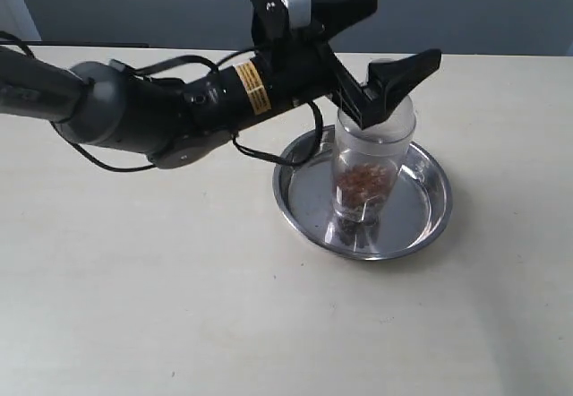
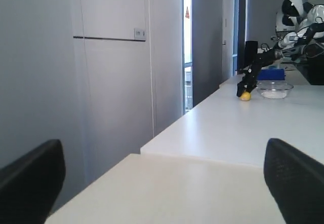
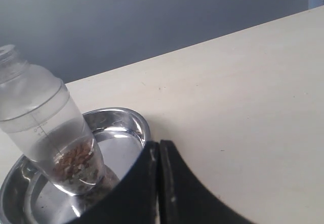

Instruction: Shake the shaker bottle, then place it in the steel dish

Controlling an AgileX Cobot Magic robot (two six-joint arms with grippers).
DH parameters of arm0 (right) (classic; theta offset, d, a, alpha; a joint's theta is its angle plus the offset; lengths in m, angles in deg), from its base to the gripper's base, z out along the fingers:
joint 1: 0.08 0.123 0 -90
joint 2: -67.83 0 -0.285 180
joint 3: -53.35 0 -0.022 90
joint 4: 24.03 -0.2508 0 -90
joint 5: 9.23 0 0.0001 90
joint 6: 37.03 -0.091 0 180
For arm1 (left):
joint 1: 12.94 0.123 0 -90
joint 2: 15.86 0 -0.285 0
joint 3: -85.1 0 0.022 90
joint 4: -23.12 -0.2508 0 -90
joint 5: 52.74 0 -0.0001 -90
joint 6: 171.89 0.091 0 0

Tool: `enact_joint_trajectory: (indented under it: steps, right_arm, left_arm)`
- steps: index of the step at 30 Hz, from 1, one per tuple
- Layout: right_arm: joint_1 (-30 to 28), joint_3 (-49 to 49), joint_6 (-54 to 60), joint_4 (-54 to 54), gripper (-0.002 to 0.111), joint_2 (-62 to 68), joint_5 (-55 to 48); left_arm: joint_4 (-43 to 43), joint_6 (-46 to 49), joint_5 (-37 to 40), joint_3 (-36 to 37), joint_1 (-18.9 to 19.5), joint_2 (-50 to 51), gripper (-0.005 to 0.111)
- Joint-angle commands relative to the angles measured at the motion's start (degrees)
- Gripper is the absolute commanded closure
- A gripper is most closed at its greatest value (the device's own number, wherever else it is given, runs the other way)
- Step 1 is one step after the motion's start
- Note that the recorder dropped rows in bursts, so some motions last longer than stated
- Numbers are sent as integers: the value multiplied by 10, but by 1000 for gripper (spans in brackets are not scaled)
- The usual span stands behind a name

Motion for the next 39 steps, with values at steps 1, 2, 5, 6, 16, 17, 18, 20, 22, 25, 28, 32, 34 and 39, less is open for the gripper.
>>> enact_joint_trajectory:
  steps: [1,2,5,6,16,17,18,20,22,25,28,32,34,39]
  right_arm:
    - [0,-1,4,0,109,-2,6]
    - [0,-1,4,0,109,-2,6]
    - [0,-1,4,0,109,-2,6]
    - [0,-1,4,0,109,-2,6]
    - [0,-1,4,0,109,-2,6]
    - [0,-1,4,0,109,-2,6]
    - [0,-1,4,0,109,-2,6]
    - [0,-1,4,0,109,-2,6]
    - [0,-1,4,0,109,-2,6]
    - [0,-1,4,0,109,-2,6]
    - [0,-1,4,0,109,-2,6]
    - [0,-1,4,0,109,-2,6]
    - [0,-1,4,0,109,-2,6]
    - [0,-1,4,0,109,-2,6]
  left_arm:
    - [-104,-37,4,-2,18,-66,4]
    - [-144,-61,7,-2,24,-87,4]
    - [-250,-133,-6,-2,35,-132,4]
    - [-288,-159,-9,-2,42,-147,4]
    - [-333,-308,270,-2,88,-218,31]
    - [-335,-343,305,-2,96,-222,46]
    - [-342,-365,329,-2,106,-227,64]
    - [-355,-383,339,0,129,-242,106]
    - [-355,-388,333,5,158,-267,105]
    - [-372,-393,383,29,193,-332,106]
    - [-406,-456,521,75,205,-424,106]
    - [-406,-502,544,177,205,-577,106]
    - [-406,-520,547,230,205,-647,106]
    - [-406,-549,620,356,205,-822,106]
